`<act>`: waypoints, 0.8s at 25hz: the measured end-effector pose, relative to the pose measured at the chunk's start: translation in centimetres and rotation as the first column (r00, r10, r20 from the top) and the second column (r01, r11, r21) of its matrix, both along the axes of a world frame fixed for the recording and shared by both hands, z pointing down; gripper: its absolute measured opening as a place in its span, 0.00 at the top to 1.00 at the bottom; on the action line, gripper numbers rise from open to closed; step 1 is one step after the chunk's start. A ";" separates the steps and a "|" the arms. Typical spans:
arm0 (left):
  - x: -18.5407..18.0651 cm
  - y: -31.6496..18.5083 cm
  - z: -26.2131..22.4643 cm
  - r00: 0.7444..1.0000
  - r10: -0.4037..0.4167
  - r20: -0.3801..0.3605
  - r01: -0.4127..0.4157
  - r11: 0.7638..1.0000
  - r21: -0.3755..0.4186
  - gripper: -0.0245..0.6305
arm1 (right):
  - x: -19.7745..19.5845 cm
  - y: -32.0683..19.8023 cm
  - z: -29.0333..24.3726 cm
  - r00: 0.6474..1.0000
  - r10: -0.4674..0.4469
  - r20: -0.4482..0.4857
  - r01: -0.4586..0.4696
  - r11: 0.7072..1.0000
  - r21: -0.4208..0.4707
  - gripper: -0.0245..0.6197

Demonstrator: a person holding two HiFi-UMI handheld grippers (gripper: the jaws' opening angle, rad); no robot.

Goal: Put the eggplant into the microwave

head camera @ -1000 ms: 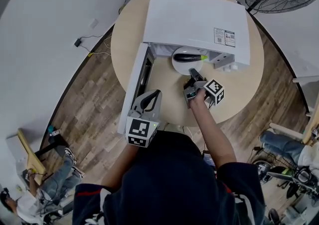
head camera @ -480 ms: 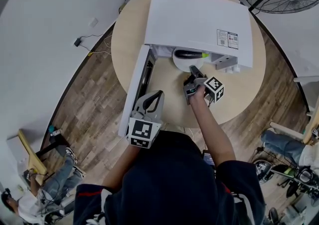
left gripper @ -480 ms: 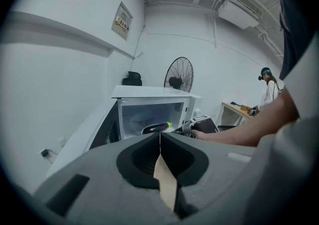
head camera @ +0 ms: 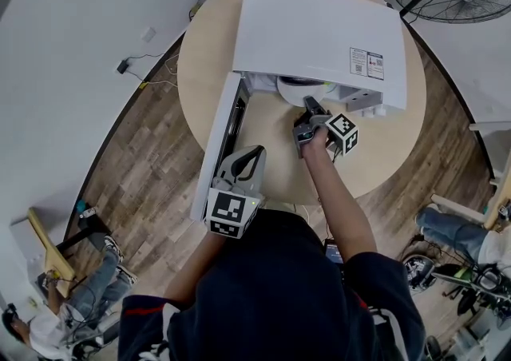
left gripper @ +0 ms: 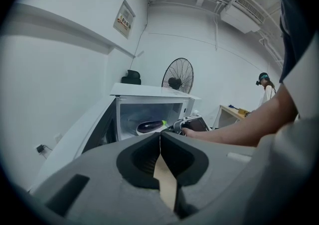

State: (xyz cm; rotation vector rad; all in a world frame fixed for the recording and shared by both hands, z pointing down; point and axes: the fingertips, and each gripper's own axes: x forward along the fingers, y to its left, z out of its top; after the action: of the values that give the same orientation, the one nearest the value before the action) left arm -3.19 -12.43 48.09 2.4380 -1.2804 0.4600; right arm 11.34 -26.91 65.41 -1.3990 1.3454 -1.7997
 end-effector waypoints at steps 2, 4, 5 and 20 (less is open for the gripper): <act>0.0 -0.1 0.1 1.000 0.000 -0.002 0.000 1.000 0.000 0.93 | 0.0 -0.3 0.1 1.000 0.000 -0.007 0.000 1.000 0.001 0.93; 0.0 -0.1 0.2 1.000 -0.001 -0.004 0.001 1.000 0.000 0.93 | 0.0 -0.5 0.2 1.000 -0.001 -0.019 0.001 1.000 0.001 0.93; 0.0 -0.1 0.2 1.000 -0.002 -0.005 0.002 1.000 0.000 0.93 | 0.1 -0.6 0.4 1.000 -0.003 -0.024 0.003 1.000 0.001 0.93; -0.2 -0.6 0.0 0.999 -0.027 -0.017 0.026 1.000 -0.008 0.93 | 0.0 -0.9 0.5 0.998 -0.051 -0.044 0.052 0.999 0.015 0.91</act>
State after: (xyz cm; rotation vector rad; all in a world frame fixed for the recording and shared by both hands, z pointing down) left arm -3.40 -13.05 48.07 2.4103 -1.2998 0.4351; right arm 11.39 -27.79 65.86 -1.4152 1.4272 -1.7965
